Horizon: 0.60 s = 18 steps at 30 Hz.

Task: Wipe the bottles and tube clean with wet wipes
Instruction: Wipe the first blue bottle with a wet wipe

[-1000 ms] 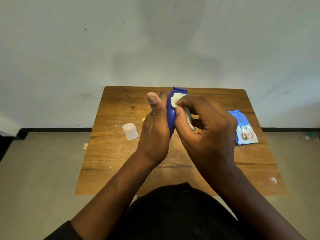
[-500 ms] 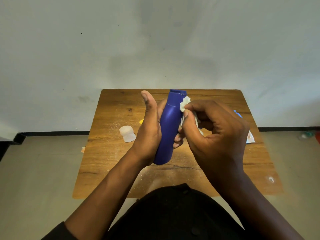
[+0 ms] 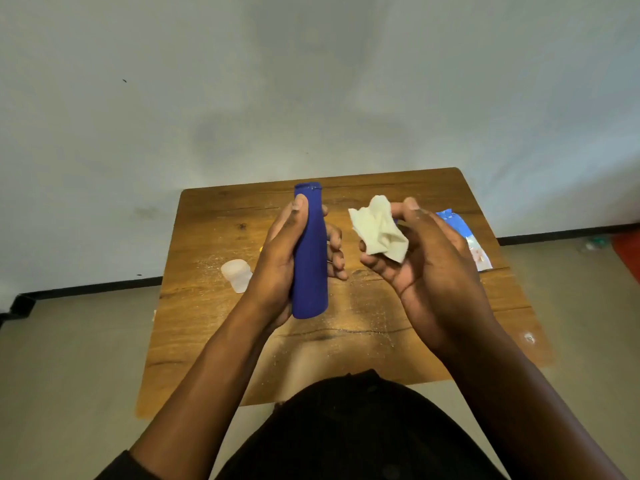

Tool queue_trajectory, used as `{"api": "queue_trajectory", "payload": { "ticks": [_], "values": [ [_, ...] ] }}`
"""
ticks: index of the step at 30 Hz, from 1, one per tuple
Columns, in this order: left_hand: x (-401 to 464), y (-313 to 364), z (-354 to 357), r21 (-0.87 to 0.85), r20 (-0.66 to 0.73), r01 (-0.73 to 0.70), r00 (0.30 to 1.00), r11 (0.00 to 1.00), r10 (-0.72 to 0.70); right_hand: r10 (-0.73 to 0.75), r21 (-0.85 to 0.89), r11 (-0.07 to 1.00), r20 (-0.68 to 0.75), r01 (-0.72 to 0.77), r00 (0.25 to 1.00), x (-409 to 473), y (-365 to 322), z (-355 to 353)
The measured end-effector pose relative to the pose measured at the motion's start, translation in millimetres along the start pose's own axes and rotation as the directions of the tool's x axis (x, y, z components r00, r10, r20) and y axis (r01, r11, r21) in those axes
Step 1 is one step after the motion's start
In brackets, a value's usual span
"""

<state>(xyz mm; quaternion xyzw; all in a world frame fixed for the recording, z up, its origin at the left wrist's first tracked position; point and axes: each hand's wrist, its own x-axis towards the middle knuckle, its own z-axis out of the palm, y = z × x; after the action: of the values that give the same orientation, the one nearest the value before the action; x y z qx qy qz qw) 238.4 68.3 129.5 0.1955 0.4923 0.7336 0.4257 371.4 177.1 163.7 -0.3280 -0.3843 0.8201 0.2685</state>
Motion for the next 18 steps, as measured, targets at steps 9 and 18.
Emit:
{"api": "queue_trajectory", "payload": {
  "ticks": [9,18],
  "values": [
    [33,-30,-23,0.684,-0.087,-0.032,0.988,0.729,0.126,0.096,-0.157,0.982,-0.066,-0.105,0.993,13,6,-37],
    [77,-65,-49,0.99,-0.011,-0.007,0.992,0.144,0.123,0.209,-0.136,0.966,-0.099,-0.221,0.973,30,17,-70]
  ]
}}
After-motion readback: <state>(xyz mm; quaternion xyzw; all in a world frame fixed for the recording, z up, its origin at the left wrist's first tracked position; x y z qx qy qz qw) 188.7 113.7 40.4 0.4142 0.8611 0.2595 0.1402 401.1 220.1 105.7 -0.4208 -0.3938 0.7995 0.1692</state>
